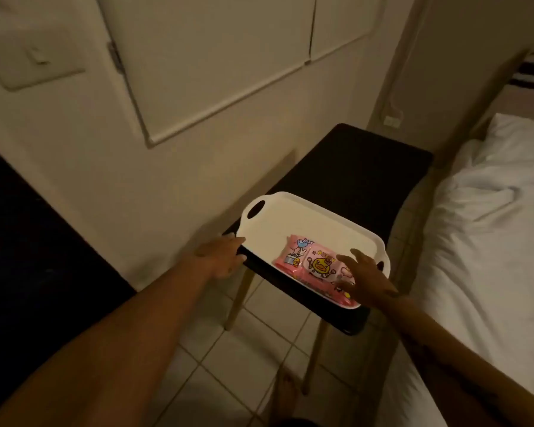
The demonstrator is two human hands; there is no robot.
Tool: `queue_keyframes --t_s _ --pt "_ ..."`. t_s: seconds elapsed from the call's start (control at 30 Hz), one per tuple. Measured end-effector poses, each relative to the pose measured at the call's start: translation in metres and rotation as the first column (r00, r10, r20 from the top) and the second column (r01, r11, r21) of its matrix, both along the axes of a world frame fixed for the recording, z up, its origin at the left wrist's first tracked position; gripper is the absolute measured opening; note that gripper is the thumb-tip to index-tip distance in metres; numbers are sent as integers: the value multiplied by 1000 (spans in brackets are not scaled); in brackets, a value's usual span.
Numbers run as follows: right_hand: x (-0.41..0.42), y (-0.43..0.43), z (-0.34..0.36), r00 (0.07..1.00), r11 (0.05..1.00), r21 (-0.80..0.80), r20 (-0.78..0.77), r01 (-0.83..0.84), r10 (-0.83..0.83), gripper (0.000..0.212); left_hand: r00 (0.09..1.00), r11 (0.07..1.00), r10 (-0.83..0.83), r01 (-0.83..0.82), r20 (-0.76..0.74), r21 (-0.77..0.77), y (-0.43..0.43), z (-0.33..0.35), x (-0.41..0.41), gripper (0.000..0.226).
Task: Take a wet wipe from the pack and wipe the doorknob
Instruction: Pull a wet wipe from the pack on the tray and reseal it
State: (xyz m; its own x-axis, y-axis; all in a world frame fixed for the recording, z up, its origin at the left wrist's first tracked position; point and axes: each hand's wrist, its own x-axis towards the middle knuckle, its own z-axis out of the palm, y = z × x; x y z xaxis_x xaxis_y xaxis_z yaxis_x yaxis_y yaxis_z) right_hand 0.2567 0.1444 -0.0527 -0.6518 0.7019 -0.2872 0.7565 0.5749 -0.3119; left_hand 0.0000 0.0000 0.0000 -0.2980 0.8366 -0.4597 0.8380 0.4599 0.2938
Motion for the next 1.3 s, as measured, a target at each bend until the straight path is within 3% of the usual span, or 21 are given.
queue_keyframes --t_s 0.17,0.27,0.47,0.53,0.87,1.07,1.23,1.3 --pt "-1 9 -38 981 996 -92 -195 2 -20 57 970 971 -236 233 -58 -60 60 -32 23 52" --pt "-4 14 -57 970 999 -37 -237 39 -47 55 929 931 -366 365 -62 -33 91 -49 38 60" --pt "-3 13 -82 982 995 74 -181 69 -54 77 831 834 -549 552 -87 4 129 -90 64 60" --pt "-4 13 -86 991 993 82 -111 80 -70 75 798 802 -593 597 -104 4 136 -100 66 64" --pt "-18 16 -98 966 964 82 -69 253 -247 89 683 685 -725 728 -95 4 150 -121 54 73" --pt "-23 15 -100 958 950 117 -46 288 -285 87 667 670 -741 742 -77 -8 155 -123 54 79" --pt "-23 15 -101 955 948 115 -18 296 -296 89 703 698 -709 711 -55 84 152 -133 51 85" --pt "-22 15 -99 956 948 126 -8 292 -293 90 716 709 -697 695 -30 119 151 -139 51 96"
